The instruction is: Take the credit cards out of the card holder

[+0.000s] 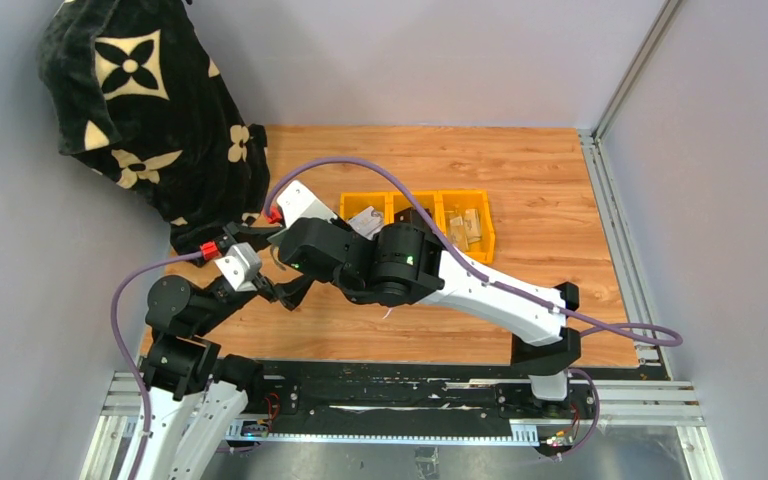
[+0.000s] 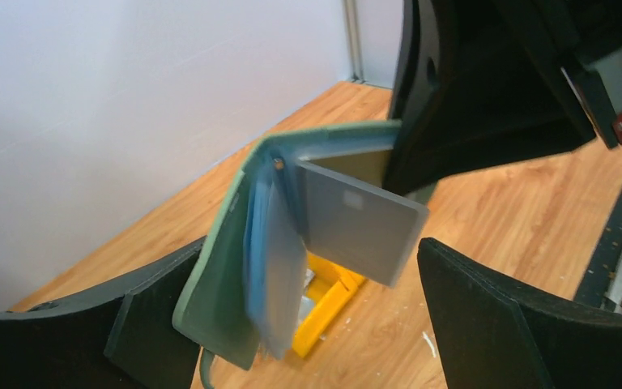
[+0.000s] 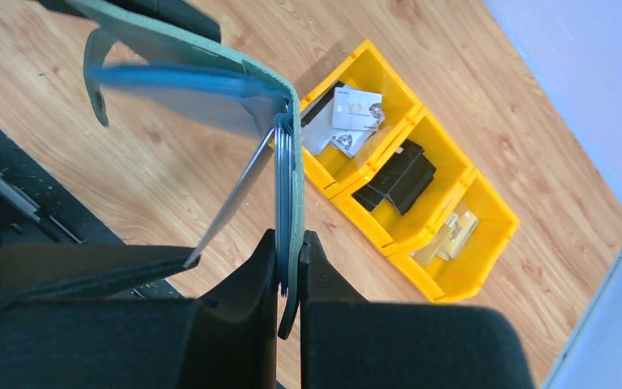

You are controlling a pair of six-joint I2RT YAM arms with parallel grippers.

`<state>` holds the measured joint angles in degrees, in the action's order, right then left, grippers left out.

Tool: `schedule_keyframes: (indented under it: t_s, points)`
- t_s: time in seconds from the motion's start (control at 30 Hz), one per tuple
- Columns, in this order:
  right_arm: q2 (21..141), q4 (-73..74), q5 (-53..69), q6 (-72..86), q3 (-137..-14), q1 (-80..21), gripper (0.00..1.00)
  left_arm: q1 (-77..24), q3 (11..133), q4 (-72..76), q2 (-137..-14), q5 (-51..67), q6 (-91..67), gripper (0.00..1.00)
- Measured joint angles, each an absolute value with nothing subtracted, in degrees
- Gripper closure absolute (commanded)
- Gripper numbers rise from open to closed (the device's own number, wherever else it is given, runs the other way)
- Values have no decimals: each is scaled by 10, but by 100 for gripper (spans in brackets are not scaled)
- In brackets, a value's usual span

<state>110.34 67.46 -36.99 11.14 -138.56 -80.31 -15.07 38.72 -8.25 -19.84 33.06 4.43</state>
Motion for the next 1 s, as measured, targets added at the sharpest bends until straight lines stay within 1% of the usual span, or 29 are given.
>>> schedule_keyframes:
  t_s: [0.33,0.37,0.47,0.6,0.63,0.7,0.73,0.83,0.9,0.93,1.0]
  points:
    - [1122,712,-419,88,-1412,-810,100,-154,366,-90,-196,384,27,0]
    - [1125,713,-418,87,-1415,-810,100,-156,365,-91,-196,383,29,3]
    - [1124,710,-411,83,-1410,-811,100,-159,365,-93,-197,361,46,14]
    - [1084,679,-362,74,-1340,-811,100,-159,366,-106,-207,324,68,36]
    - [1071,671,-348,72,-1320,-811,100,-159,368,-111,-211,317,72,45]
    - [1034,647,-308,64,-1265,-811,100,-159,375,-124,-223,308,80,53]
    - [1018,637,-294,61,-1243,-811,100,-159,379,-131,-226,310,81,54]
    - [963,605,-247,50,-1187,-811,100,-160,407,-162,-233,336,88,50]
    - [943,591,-230,48,-1169,-811,100,-160,437,-196,-244,370,97,50]
    - [924,580,-211,46,-1148,-810,100,-159,470,-231,-262,402,104,51]
    - [897,561,-182,43,-1120,-810,100,-159,507,-269,-287,445,111,56]
